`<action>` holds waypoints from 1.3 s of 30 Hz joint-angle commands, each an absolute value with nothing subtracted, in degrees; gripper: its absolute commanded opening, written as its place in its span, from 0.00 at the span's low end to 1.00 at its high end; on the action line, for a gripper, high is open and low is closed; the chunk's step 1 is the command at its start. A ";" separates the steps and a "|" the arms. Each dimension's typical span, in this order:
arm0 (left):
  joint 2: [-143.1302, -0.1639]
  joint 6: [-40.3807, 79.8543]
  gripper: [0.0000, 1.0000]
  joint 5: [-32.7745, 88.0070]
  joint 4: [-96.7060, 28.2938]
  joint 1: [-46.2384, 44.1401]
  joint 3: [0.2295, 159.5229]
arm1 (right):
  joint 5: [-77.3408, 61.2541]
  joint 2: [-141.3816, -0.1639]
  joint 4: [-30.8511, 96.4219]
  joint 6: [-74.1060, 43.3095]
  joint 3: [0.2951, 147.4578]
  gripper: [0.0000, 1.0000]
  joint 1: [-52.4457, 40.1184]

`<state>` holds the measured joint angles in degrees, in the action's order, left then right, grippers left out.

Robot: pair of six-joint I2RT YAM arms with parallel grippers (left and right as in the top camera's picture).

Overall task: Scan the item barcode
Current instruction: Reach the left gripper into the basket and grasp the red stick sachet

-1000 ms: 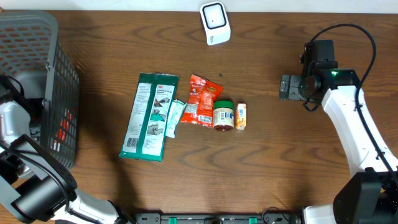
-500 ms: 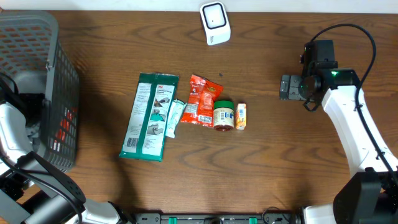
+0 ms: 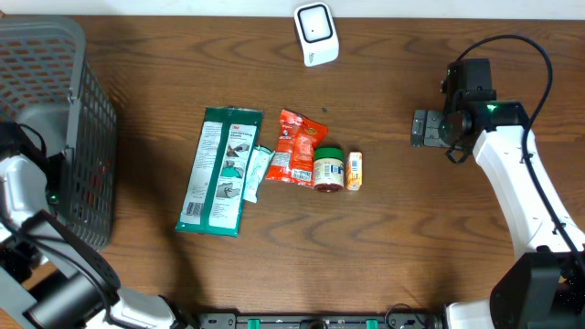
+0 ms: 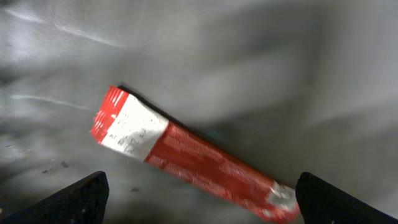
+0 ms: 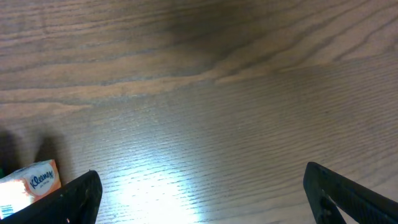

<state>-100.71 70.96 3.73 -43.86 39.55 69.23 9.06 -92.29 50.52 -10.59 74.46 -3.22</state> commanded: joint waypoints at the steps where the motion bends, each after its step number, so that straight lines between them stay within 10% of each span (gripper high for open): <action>1: -103.98 74.15 0.96 3.44 -43.70 39.42 68.49 | 10.00 -91.72 50.57 -10.02 75.05 0.99 -3.07; 9: -108.88 74.24 0.91 3.42 -41.78 39.44 68.47 | 10.00 -91.72 50.57 -10.02 75.05 0.99 -3.07; 18: -108.86 74.00 0.07 3.44 -39.35 39.86 68.49 | 10.00 -91.72 50.57 -10.02 75.05 0.99 -3.07; 39: -80.44 61.01 0.07 6.07 -31.09 43.31 78.78 | 10.00 -91.72 50.57 -10.02 75.05 0.99 -3.07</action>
